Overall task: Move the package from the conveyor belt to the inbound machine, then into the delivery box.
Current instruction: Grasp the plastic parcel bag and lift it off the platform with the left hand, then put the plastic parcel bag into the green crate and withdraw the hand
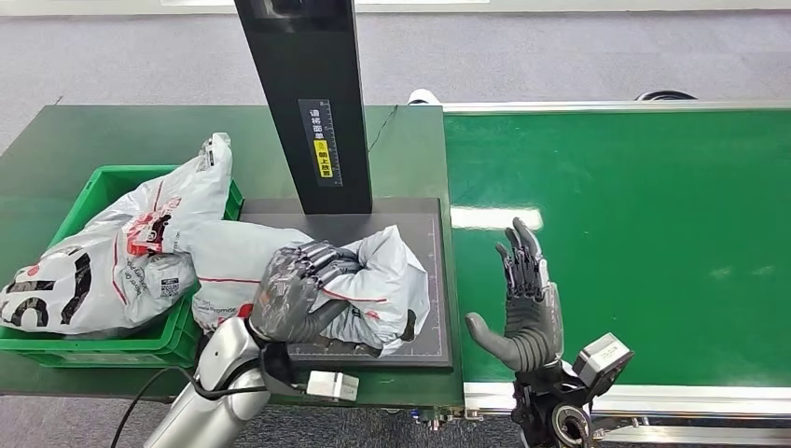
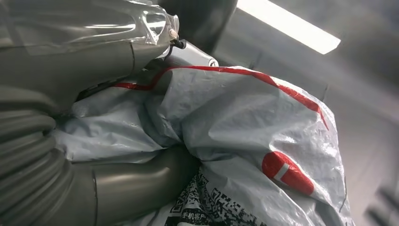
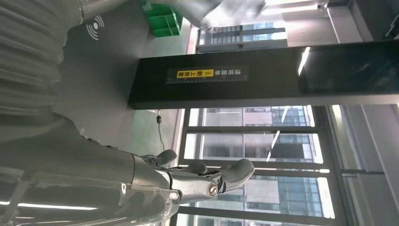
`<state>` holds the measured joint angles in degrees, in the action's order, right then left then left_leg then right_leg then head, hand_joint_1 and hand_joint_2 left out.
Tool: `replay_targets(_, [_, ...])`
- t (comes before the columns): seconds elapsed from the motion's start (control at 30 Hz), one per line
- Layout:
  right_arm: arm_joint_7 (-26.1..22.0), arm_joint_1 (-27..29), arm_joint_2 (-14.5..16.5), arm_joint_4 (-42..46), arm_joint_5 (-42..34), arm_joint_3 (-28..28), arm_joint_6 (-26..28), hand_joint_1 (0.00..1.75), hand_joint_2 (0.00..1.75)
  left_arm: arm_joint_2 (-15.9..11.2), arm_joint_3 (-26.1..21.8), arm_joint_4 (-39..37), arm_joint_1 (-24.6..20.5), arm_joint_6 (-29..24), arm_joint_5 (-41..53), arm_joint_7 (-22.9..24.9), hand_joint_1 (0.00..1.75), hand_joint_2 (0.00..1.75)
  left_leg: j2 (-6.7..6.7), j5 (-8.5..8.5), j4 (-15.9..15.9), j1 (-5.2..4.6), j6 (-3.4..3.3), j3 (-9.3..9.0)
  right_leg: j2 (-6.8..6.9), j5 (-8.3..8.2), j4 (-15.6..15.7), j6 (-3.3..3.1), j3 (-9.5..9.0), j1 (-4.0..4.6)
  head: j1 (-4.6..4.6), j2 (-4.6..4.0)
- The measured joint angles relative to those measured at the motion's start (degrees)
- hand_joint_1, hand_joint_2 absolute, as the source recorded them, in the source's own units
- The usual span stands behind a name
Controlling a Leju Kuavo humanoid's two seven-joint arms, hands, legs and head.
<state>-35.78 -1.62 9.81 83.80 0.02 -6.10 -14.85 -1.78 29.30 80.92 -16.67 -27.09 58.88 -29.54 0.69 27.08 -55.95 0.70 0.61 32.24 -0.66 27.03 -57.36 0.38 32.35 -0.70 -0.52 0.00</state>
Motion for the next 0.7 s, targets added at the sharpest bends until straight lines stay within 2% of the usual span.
replay_targets(0.23, [0.00,0.24,0.00,0.06,-0.04,0.48,-0.02,0.00,1.75,-1.24,-0.09,6.90,2.55,-1.50,-0.26,-1.01,1.75,1.75,0.00,0.00,0.00,0.00,0.00,0.00,0.00,0.00,0.00,0.00,0.00,0.00,0.00,0.00])
replay_targets(0.4, [-0.01,0.38,-0.01,0.06,-0.04,0.61,-0.02,0.00,1.75,-1.86,-0.82,10.28,3.76,-6.38,0.91,-2.08,1.75,1.75,0.00,0.00,0.00,0.00,0.00,0.00,0.00,0.00,0.00,0.00,0.01,0.00,0.00,0.00])
replay_targets(0.53, [-0.02,0.85,-0.02,0.14,-0.02,0.74,-0.01,0.00,1.75,-2.53,-4.50,13.62,3.99,-10.09,-0.48,-1.11,1.75,1.75,0.00,0.00,0.01,0.01,0.00,0.02,0.00,0.00,0.00,0.00,0.03,0.01,-0.01,0.00])
replay_targets(0.7, [-0.09,1.98,-0.02,0.74,-0.02,0.90,0.19,0.00,1.75,-2.94,-11.24,15.07,3.98,-11.20,-1.74,0.17,1.75,1.75,0.00,-0.01,0.01,0.01,0.00,0.01,0.00,0.00,0.00,-0.01,0.04,0.01,0.01,0.00])
